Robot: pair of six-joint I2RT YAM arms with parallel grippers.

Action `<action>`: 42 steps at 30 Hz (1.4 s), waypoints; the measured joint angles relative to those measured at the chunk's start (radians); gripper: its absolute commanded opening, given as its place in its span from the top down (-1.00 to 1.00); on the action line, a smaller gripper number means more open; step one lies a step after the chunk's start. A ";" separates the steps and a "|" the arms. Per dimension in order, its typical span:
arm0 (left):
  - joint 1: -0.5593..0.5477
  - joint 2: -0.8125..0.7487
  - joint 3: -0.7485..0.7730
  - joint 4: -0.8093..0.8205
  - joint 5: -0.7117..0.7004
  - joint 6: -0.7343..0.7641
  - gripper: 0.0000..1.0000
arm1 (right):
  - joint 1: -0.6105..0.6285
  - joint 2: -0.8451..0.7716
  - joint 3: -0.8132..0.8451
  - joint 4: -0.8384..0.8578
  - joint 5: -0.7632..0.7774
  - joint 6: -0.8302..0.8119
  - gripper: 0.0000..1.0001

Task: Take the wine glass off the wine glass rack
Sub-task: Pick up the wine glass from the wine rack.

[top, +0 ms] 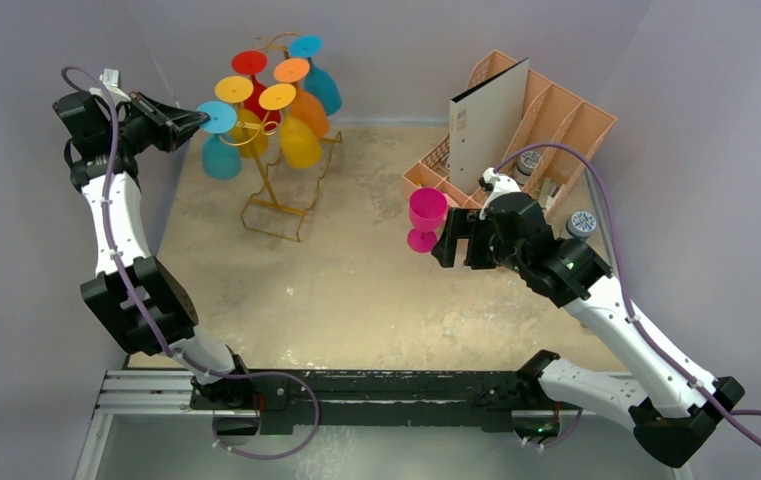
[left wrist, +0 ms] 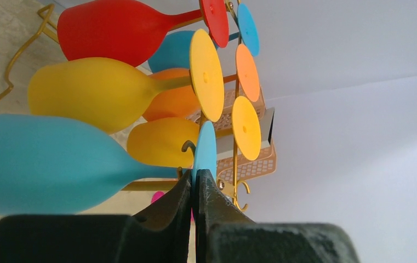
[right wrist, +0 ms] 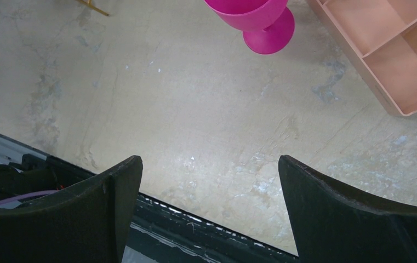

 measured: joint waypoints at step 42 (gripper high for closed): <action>0.049 -0.031 -0.017 0.120 -0.045 -0.104 1.00 | 0.000 -0.020 0.000 -0.008 0.001 -0.001 -0.93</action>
